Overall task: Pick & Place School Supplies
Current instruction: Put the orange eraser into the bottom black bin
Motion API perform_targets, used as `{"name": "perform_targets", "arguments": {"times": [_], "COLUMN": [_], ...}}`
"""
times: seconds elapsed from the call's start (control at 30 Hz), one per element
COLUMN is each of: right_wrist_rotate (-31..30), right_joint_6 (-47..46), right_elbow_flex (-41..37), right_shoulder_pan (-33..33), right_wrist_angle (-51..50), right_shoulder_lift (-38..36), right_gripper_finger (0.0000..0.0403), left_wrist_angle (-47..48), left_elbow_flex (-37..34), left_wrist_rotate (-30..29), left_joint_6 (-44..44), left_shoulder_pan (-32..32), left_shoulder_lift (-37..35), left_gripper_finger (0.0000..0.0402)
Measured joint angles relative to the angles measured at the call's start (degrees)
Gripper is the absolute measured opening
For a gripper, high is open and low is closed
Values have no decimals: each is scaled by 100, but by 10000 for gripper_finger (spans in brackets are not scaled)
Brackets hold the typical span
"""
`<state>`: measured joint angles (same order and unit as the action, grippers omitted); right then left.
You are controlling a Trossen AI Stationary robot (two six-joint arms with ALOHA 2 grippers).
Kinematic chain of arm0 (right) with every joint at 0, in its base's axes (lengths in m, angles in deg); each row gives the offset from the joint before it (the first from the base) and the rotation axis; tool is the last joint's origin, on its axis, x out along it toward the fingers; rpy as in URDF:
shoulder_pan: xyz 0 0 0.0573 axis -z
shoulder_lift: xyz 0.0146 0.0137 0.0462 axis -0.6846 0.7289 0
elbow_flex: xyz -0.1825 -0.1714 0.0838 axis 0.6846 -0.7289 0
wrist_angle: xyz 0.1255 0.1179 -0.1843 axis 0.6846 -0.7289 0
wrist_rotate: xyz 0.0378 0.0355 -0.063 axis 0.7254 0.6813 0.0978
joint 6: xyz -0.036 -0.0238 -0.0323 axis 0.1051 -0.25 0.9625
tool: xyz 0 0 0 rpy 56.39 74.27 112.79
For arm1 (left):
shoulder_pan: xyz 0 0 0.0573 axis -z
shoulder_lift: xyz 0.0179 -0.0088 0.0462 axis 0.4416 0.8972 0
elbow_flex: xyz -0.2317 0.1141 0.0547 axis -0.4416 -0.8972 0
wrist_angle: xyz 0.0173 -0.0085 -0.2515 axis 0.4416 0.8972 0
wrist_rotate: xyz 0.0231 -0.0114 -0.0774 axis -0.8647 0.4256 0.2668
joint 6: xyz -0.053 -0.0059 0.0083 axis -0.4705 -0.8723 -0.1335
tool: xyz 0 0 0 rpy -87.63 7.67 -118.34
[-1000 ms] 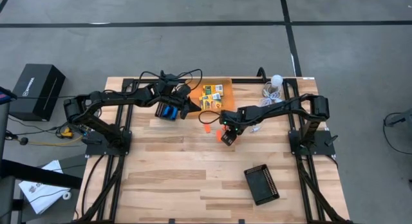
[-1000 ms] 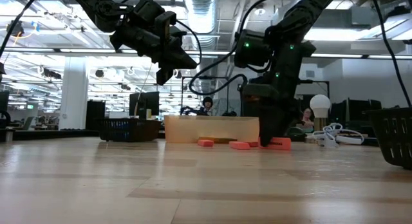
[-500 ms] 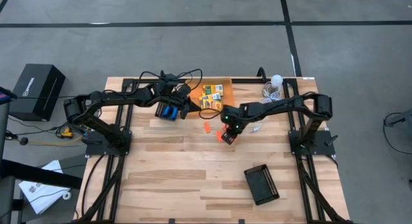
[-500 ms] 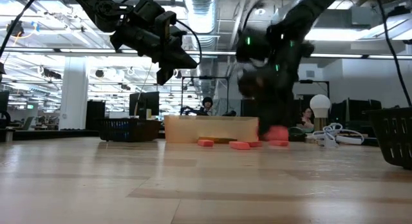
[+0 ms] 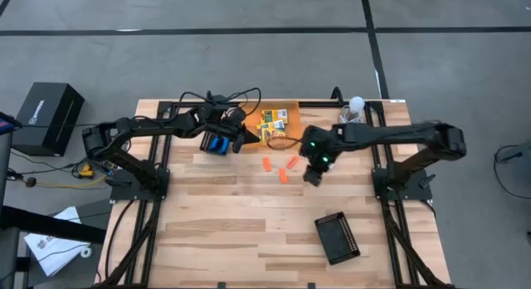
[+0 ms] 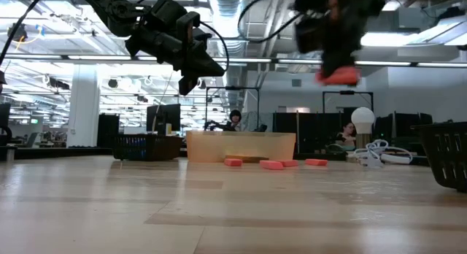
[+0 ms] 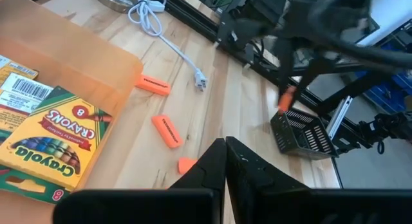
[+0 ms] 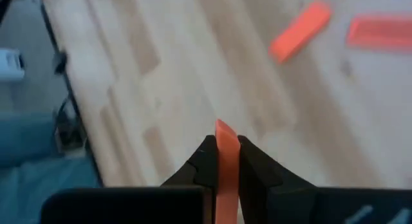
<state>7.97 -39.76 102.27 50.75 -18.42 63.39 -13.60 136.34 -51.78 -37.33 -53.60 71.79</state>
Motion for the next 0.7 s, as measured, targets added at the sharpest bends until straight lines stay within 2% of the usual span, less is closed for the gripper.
{"name": "perform_targets", "arguments": {"times": [0.17, 0.4, 0.53, 0.7], "right_wrist_rotate": [75, 81, 11, -81], "right_joint_6": [-631, -2055, -2926, -3967], "right_elbow_flex": [-44, -675, -1227, -1884], "right_shoulder_pan": [-823, -2101, -2674, -3179], "right_wrist_angle": [-748, -486, 235, 1717], "right_shoulder_lift": [-442, -534, -450, -278], "right_gripper_finger": [24, 24, 23, 23], "left_wrist_angle": [-39, -57, -71, -81], "left_elbow_flex": [0, 0, 0, -11], "left_wrist_rotate": [0, 1, 1, 1], "left_joint_6": [1, 1, 3, 3], "left_shoulder_pan": [0, 0, 0, 0], "left_shoulder_lift": [0, 0, 0, 0], "left_gripper_finger": [2, 2, 2, 2]}}
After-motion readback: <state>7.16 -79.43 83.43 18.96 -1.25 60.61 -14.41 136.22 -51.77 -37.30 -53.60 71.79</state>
